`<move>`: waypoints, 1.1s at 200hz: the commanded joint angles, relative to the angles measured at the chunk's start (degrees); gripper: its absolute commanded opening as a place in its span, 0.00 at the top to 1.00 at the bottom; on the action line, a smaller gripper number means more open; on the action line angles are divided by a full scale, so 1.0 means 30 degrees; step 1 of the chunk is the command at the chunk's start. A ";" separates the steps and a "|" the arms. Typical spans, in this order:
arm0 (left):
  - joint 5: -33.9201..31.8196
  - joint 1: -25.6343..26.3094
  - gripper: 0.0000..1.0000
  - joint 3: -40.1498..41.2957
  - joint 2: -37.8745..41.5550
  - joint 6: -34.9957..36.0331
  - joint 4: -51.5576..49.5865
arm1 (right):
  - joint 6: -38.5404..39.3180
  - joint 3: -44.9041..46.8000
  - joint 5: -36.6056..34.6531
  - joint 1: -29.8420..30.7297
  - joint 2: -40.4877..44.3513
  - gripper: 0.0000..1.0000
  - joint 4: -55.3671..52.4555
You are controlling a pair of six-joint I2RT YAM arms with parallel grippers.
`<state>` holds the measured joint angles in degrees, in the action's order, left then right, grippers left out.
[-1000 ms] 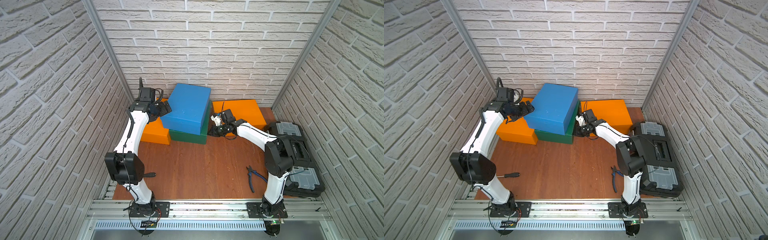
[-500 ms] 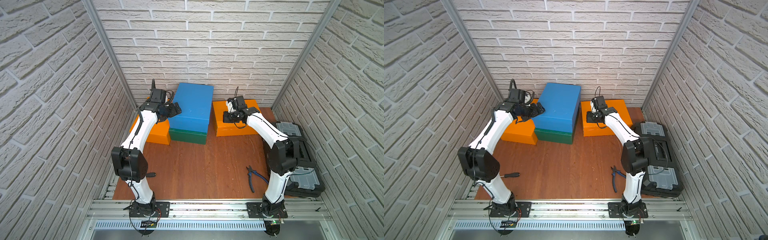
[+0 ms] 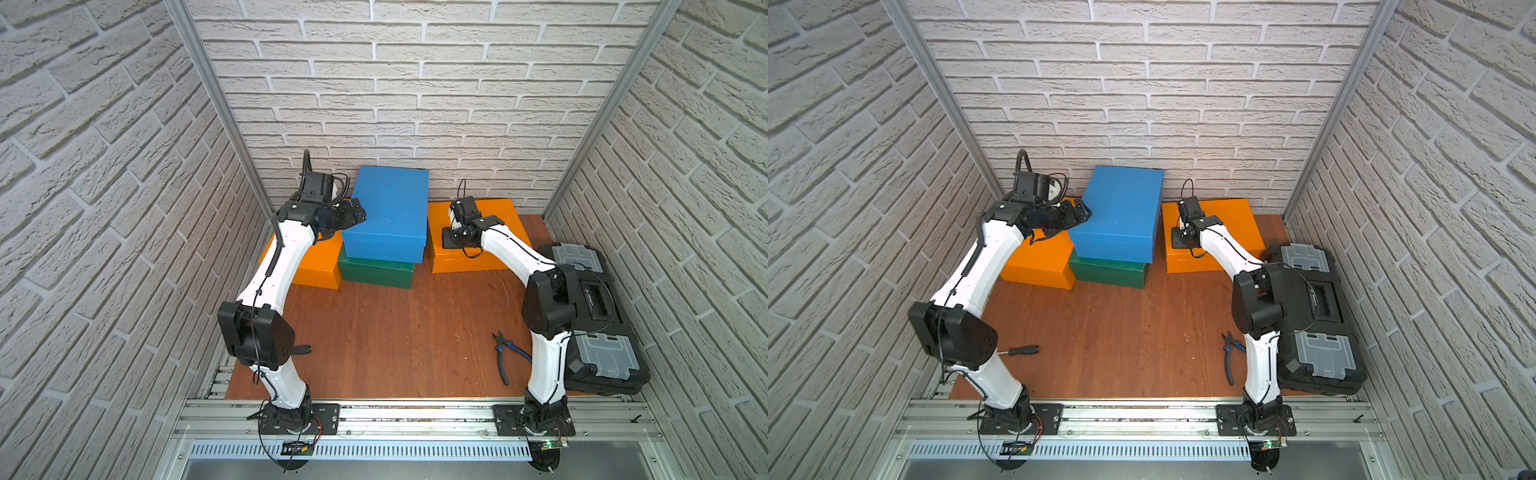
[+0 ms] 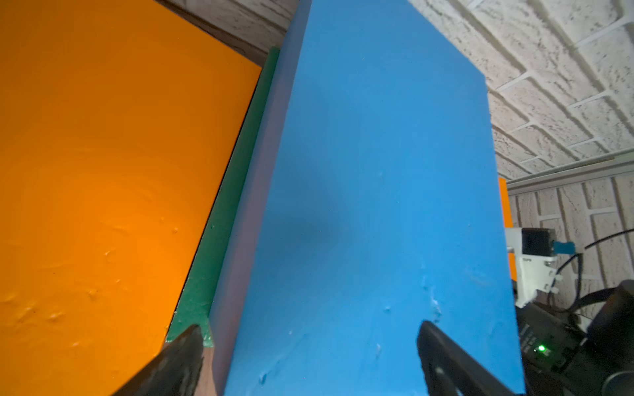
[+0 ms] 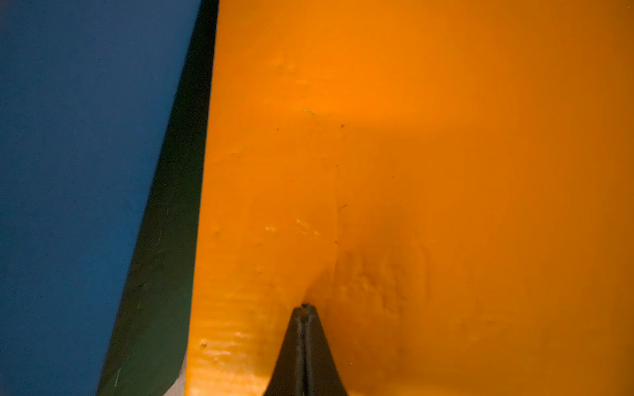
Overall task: Stack the shoeboxes
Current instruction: Adjust the shoebox, then adjust the shoebox at the center of the board.
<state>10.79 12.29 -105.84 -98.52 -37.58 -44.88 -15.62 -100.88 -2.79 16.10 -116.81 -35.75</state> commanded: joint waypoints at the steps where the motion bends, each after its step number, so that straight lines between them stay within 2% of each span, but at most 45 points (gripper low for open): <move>1: 0.0027 0.0225 0.03 -0.1527 0.0254 0.0012 0.0230 | -0.0112 0.2567 0.0035 0.0523 0.1021 0.94 -0.1239; 54: 0.0140 0.1922 0.03 -0.4712 -0.1385 0.0714 -0.0624 | -0.1210 0.7169 0.1318 0.1255 0.4701 0.95 -0.0768; 76: -0.0064 0.2700 0.02 -0.5294 -0.1515 0.1416 -0.1275 | -0.0988 0.7335 0.1218 0.1095 0.5921 0.94 -0.1301; 97: -0.0588 0.3579 0.02 -0.5106 -0.1201 0.2198 -0.1709 | -0.0712 0.5609 0.1792 0.0202 0.6560 0.93 -0.2043; 109: -0.1073 0.4288 0.02 -0.5013 -0.1143 0.2637 -0.1962 | -0.0642 0.4214 0.2568 -0.0654 0.6486 0.86 -0.2320; 134: -0.2553 0.6425 0.02 -0.5455 -0.1465 0.3745 -0.2818 | -0.0624 0.1391 0.3243 -0.2614 0.5530 0.54 -0.2610; 144: -0.3083 0.7361 0.02 -0.5572 -0.1693 0.4103 -0.2953 | -0.0715 0.0586 0.3182 -0.3247 0.4984 0.46 -0.2478; 157: -0.3098 0.8352 0.02 -0.5700 -0.2067 0.4374 -0.2757 | -0.0665 -0.0313 0.2800 -0.3788 0.4145 0.44 -0.2176; 187: -0.2444 0.9587 0.02 -0.6847 -0.3631 0.4512 -0.2651 | -0.0477 -0.2912 -0.0215 -0.4960 0.1813 0.43 -0.2283; 220: -0.1955 1.0592 0.02 -0.7338 -0.5042 0.4517 -0.1814 | -0.0692 -0.5620 -0.2272 -0.6178 -0.0706 0.27 -0.3018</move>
<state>4.21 42.83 -126.54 -111.04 -25.36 -52.25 -17.37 -113.99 -3.05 -0.19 -115.35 -42.68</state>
